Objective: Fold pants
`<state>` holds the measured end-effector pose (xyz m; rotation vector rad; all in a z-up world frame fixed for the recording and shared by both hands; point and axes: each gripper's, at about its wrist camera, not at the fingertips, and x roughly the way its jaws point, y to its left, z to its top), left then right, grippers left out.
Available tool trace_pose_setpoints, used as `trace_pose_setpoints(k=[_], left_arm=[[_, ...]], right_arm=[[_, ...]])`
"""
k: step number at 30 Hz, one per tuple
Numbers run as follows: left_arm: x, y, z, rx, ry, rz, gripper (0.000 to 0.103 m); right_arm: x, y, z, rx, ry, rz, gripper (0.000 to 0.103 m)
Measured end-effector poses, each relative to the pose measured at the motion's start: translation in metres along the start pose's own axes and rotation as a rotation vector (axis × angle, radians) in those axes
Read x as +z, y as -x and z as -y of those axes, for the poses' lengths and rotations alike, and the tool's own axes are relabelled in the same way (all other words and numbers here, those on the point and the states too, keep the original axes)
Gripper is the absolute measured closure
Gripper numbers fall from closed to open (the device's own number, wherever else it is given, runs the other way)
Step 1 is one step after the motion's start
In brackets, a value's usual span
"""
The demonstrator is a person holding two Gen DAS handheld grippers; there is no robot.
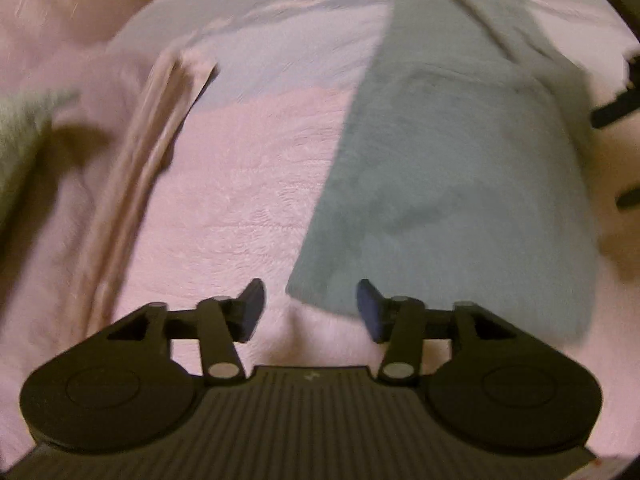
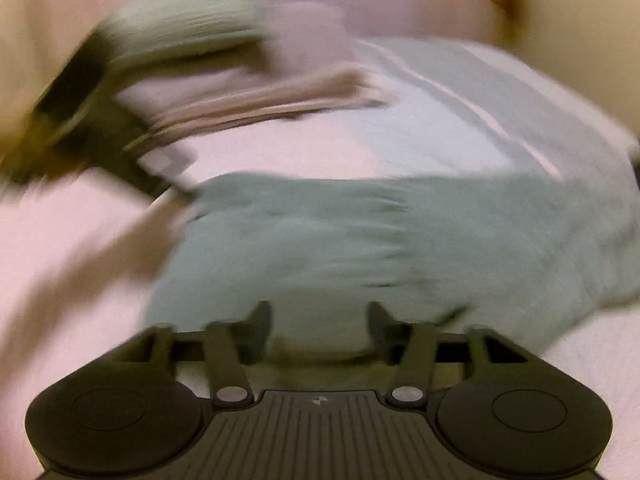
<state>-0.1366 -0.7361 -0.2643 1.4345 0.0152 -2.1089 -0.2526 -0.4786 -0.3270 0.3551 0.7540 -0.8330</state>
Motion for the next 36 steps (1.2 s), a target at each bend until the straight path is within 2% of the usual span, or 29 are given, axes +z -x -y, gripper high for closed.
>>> trace_pose_setpoints(k=[4,6,9,12,15,19,21,23,25,26,27,30,32,34,36], left_arm=[[-0.033,0.017,0.035,0.028,-0.311,0.055,0.029],[-0.048,0.015,0.051,0.036,-0.444,0.082,0.019],[-0.067,0.001,0.072,0.058,-0.609,0.127,0.018],[-0.079,-0.015,0.085,0.081,-0.770,0.171,0.018],[-0.086,-0.029,0.090,0.115,-0.918,0.232,0.018],[-0.090,-0.048,0.089,0.153,-1.114,0.302,0.018],[-0.087,-0.056,0.084,0.157,-1.157,0.317,0.020],[-0.082,-0.064,0.077,0.162,-1.180,0.315,0.029],[-0.077,-0.073,0.071,0.184,-1.207,0.305,0.049],[-0.074,-0.077,0.067,0.176,-1.217,0.296,0.050],[-0.073,-0.080,0.066,0.164,-1.226,0.293,0.056],[-0.070,-0.081,0.065,0.126,-1.228,0.268,0.074],[-0.068,-0.078,0.065,0.115,-1.198,0.254,0.080],[-0.066,-0.070,0.065,0.108,-1.157,0.239,0.085],[-0.062,-0.062,0.063,0.093,-1.122,0.216,0.087]], right_arm=[[-0.014,-0.011,-0.081,0.022,0.351,0.041,0.034],[-0.020,-0.025,-0.106,0.016,0.458,0.063,0.033],[-0.029,-0.054,-0.135,-0.076,0.604,0.057,0.032],[-0.040,-0.084,-0.140,-0.168,0.682,-0.019,0.032],[-0.051,-0.094,-0.125,-0.250,0.707,-0.056,0.032],[-0.060,-0.099,-0.110,-0.275,0.732,-0.060,0.032],[-0.062,-0.100,-0.112,-0.284,0.755,-0.057,0.032],[-0.059,-0.099,-0.111,-0.276,0.736,-0.059,0.032],[-0.056,-0.100,-0.108,-0.262,0.712,-0.059,0.035],[-0.056,-0.098,-0.108,-0.254,0.703,-0.054,0.040],[-0.056,-0.097,-0.106,-0.244,0.695,-0.050,0.044],[-0.052,-0.094,-0.102,-0.225,0.668,-0.040,0.062],[-0.048,-0.090,-0.099,-0.216,0.641,-0.037,0.083],[-0.044,-0.078,-0.097,-0.188,0.591,-0.033,0.091],[-0.036,-0.069,-0.090,-0.151,0.549,-0.025,0.093]])
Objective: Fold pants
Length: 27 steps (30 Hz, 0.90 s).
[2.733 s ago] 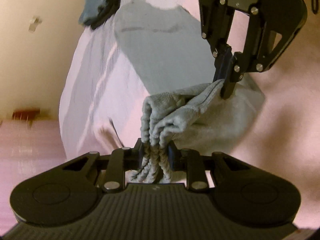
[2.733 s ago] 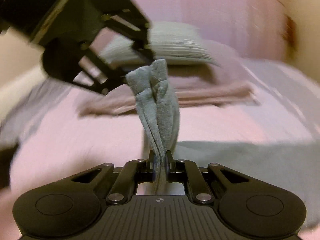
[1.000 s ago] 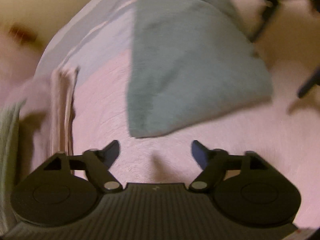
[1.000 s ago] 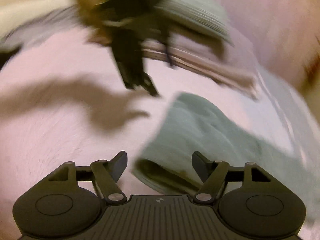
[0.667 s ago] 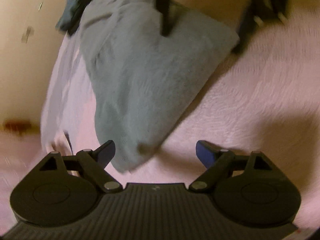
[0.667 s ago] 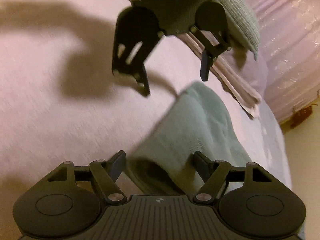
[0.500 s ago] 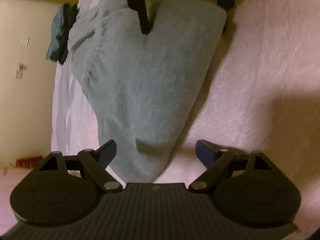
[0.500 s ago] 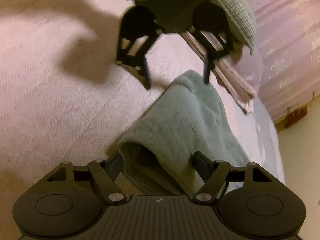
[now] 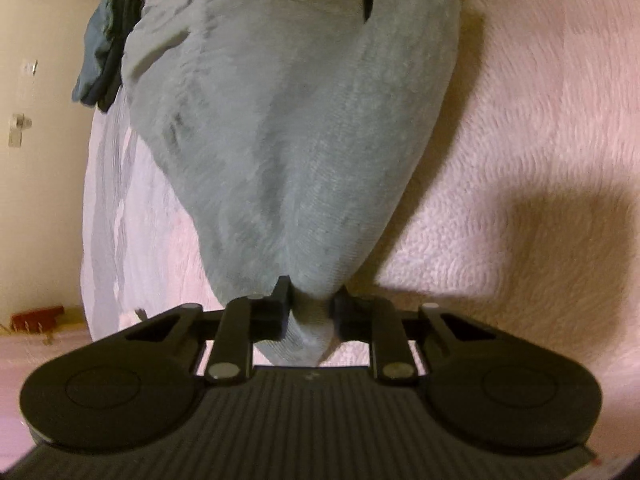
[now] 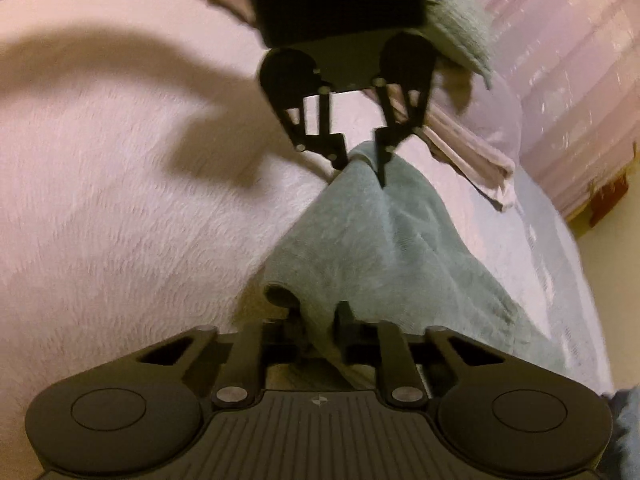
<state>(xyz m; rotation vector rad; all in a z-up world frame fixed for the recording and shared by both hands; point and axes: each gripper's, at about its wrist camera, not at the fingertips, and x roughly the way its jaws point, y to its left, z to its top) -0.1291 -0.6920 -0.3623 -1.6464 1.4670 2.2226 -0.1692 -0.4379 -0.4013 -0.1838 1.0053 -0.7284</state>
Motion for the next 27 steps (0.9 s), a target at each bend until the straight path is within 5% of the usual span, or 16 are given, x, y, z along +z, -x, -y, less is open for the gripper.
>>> trace_pose_setpoints(k=[9,14,20,23,25,27], left_arm=[[0.013,0.059,-0.033,-0.052,0.090,-0.037,0.092],[0.018,0.110,-0.024,-0.109,0.117,-0.101,0.103],[0.031,0.138,-0.013,-0.077,0.132,-0.100,0.102],[0.038,0.120,0.001,-0.074,0.103,-0.081,0.075],[0.040,0.108,0.017,-0.015,0.085,-0.051,0.040],[0.040,0.094,0.029,0.021,0.083,-0.031,0.036]], right_arm=[[0.030,0.059,0.019,0.084,-0.118,0.024,0.095],[0.041,0.097,0.011,0.115,-0.178,0.018,0.095],[0.032,0.112,0.020,0.111,-0.249,-0.002,0.096],[0.025,0.111,0.018,0.121,-0.239,-0.009,0.096],[0.022,0.109,0.016,0.127,-0.235,-0.006,0.096],[0.019,0.109,0.016,0.130,-0.233,-0.004,0.096]])
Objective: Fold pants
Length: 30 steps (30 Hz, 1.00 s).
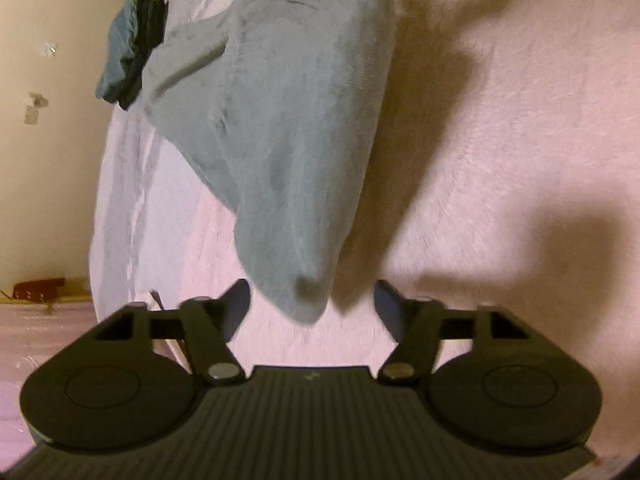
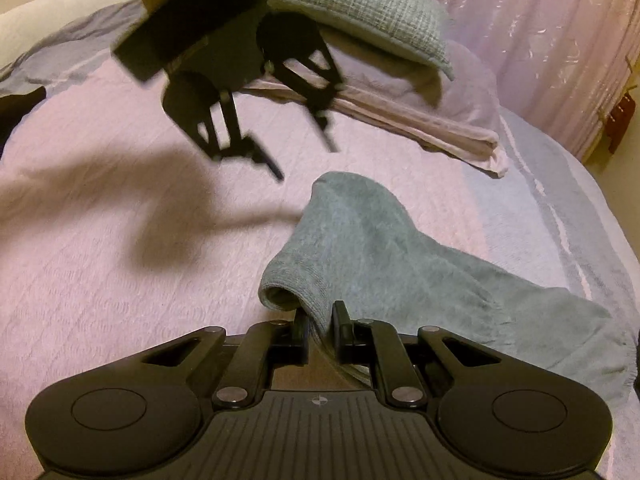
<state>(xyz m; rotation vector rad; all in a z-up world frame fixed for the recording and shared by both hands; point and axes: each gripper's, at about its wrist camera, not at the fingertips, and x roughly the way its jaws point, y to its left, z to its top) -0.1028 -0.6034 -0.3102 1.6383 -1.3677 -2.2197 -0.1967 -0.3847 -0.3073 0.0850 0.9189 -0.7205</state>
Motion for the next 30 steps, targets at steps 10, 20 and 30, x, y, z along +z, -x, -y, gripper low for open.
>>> trace_pose_setpoints(k=[10,20,30], left_arm=[[0.004,-0.049,-0.002,0.049,0.004,0.017,0.091],[0.006,0.046,-0.008,0.031,0.138,-0.091,0.093],[0.015,0.149,0.012,-0.160,0.179,-0.232,0.093]], right_arm=[[0.002,-0.005,0.005,0.023,0.030,-0.003,0.096],[0.038,0.044,-0.028,0.105,0.071,0.022,0.096],[0.052,0.086,-0.045,0.394,-0.057,0.088,0.097]])
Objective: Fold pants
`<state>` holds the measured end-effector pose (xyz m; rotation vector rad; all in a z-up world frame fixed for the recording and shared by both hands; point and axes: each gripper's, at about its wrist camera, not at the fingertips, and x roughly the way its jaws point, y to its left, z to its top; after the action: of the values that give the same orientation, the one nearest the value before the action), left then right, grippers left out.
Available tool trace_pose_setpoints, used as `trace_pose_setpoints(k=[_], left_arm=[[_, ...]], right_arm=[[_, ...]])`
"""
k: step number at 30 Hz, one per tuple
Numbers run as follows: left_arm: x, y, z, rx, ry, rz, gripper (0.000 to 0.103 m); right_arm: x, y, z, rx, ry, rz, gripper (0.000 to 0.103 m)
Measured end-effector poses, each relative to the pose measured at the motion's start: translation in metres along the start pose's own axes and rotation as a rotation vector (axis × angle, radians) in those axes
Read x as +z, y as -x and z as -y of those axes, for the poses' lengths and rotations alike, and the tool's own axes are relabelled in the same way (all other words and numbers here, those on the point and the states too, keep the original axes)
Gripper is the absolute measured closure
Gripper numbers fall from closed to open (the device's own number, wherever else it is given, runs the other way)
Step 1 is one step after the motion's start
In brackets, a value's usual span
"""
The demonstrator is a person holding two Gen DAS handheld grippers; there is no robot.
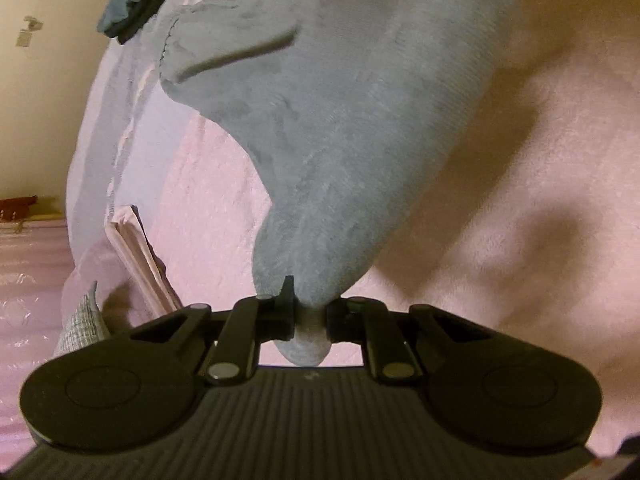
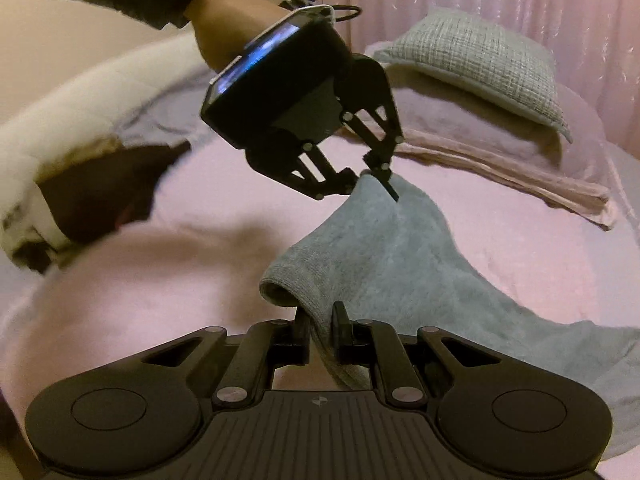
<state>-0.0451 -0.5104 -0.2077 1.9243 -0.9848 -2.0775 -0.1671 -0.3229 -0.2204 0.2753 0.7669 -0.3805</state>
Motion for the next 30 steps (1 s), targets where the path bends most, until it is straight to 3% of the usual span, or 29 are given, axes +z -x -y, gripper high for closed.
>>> trace_pose_setpoints(k=[4,10,13,17,24,30], left_arm=[[0.024,0.006,-0.061,-0.059,0.014,-0.008,0.093],[0.098,-0.010,-0.183,-0.153,-0.004,-0.056,0.092],[0.147,-0.038,-0.243,-0.210,-0.032,-0.077,0.092],[0.208,-0.108,-0.308,-0.298,-0.074,-0.089,0.092],[0.283,-0.232,-0.358,-0.468,-0.073,-0.100,0.090],[0.310,-0.289,-0.372,-0.546,-0.053,-0.088,0.089]], right_arm=[[0.003,0.034,0.054,0.028,-0.148,0.070,0.097],[-0.013,0.102,0.179,0.047,-0.422,0.204,0.097],[-0.034,0.127,0.247,0.058,-0.553,0.258,0.097],[-0.074,0.141,0.335,0.070,-0.729,0.305,0.097],[-0.162,0.129,0.463,0.115,-1.059,0.333,0.097],[-0.214,0.117,0.512,0.171,-1.241,0.364,0.097]])
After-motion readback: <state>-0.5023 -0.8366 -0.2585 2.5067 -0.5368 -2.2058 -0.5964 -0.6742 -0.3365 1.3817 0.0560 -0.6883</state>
